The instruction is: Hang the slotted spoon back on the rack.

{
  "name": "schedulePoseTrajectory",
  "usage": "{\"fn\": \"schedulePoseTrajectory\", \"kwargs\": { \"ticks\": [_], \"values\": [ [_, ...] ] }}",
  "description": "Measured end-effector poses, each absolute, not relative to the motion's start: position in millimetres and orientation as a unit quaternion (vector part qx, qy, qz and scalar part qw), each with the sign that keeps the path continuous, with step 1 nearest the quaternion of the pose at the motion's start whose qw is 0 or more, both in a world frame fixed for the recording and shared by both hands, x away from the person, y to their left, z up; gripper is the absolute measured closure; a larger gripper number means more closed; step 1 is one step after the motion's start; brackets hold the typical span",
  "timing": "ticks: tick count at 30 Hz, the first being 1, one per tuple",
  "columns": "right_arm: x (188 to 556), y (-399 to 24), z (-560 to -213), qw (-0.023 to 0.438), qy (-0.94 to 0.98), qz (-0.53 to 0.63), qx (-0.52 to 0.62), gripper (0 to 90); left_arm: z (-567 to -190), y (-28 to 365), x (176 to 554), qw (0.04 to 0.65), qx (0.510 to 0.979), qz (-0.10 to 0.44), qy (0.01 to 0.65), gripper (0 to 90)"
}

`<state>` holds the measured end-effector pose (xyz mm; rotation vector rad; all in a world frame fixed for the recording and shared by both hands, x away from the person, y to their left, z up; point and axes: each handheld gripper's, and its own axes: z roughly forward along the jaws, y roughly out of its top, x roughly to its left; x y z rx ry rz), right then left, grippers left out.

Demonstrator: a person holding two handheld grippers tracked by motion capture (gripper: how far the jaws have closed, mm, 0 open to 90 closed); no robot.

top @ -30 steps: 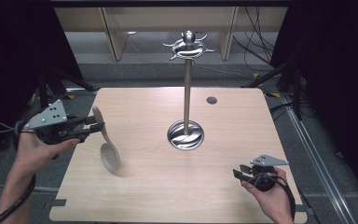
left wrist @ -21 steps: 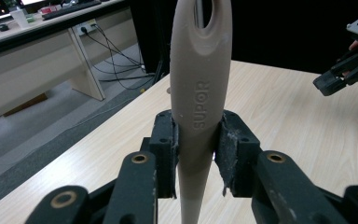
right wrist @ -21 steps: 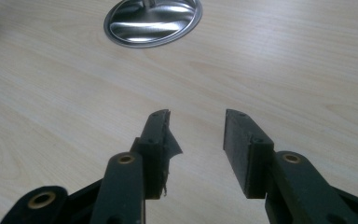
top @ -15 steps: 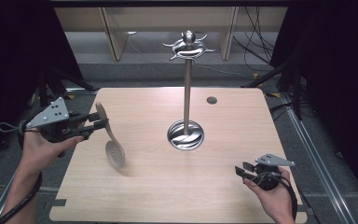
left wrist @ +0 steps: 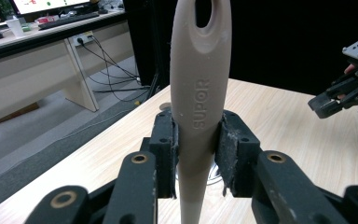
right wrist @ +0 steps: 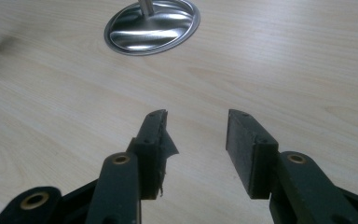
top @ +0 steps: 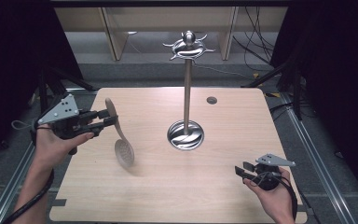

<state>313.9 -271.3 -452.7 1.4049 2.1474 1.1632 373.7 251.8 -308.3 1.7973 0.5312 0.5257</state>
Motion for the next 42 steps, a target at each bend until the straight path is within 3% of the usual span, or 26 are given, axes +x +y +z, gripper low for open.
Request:
{"fn": "schedulePoseTrajectory", "kwargs": {
  "ticks": [22, 37, 42],
  "values": [
    [313, -272, -452, 0.174, 0.752, 0.400, 0.494, 57.6, -306, 231, 381, 0.580, 0.738, 0.246, 0.244, 68.7],
    [312, -269, -452, 0.154, 0.745, 0.404, 0.508, 57.4, -300, 213, 383, 0.592, 0.727, 0.249, 0.242, 68.7],
    [314, -272, -453, 0.172, 0.750, 0.406, 0.493, 57.3, -298, 207, 384, 0.595, 0.725, 0.248, 0.242, 68.7]
  ]
}}
